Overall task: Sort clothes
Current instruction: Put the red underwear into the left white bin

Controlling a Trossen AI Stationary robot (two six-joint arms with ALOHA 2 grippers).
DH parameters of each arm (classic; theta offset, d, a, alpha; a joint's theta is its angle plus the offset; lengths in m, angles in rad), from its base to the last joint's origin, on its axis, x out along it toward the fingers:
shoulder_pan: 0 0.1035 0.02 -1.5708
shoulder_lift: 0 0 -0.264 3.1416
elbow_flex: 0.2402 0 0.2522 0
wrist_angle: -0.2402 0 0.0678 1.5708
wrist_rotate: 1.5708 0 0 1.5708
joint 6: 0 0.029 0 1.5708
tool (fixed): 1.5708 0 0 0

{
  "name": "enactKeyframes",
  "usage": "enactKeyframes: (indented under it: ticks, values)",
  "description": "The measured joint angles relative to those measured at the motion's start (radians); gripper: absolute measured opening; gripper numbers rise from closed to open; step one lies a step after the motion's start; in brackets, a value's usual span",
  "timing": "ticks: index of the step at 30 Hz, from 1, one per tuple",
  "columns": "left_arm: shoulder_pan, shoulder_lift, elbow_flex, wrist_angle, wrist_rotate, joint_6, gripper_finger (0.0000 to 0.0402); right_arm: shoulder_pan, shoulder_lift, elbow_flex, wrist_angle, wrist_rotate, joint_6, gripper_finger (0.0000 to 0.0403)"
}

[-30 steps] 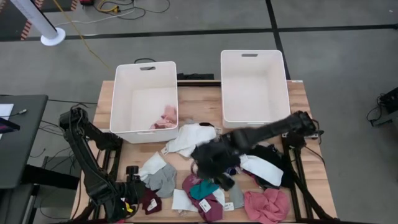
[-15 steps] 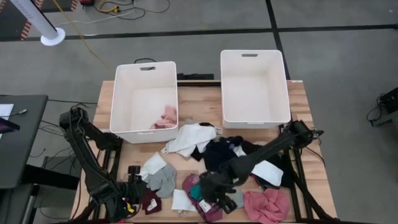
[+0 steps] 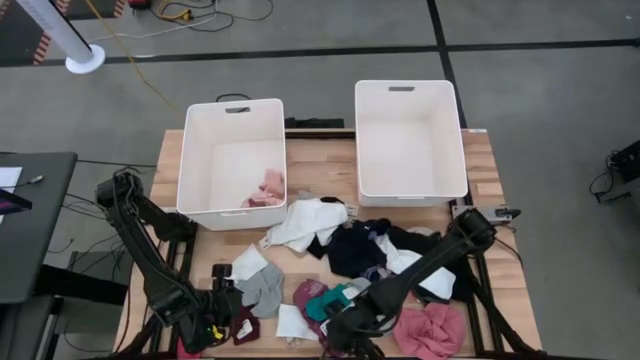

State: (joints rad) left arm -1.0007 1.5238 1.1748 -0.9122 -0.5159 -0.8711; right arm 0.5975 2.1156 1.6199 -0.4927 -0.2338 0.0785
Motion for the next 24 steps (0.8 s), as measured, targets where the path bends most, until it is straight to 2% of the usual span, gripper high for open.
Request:
enactKeyframes:
  ticks: [6, 13, 18, 24]
  values:
    - [0.006, 0.000, 0.000, 0.018, 0.001, 0.006, 0.0182, -0.004, 0.000, -0.038, -0.015, 0.099, -0.034, 0.0241]
    - [0.014, 0.000, 0.000, 0.040, 0.001, 0.005, 0.0182, -0.003, 0.030, -0.039, -0.040, 0.140, -0.077, 0.0197]
    - [0.017, 0.000, 0.000, 0.046, 0.000, 0.003, 0.0182, -0.003, 0.068, -0.036, -0.071, 0.181, -0.088, 0.0138]
    - [0.028, 0.000, 0.000, 0.047, 0.002, 0.004, 0.0182, -0.004, 0.063, -0.036, -0.094, 0.187, -0.105, 0.0032]
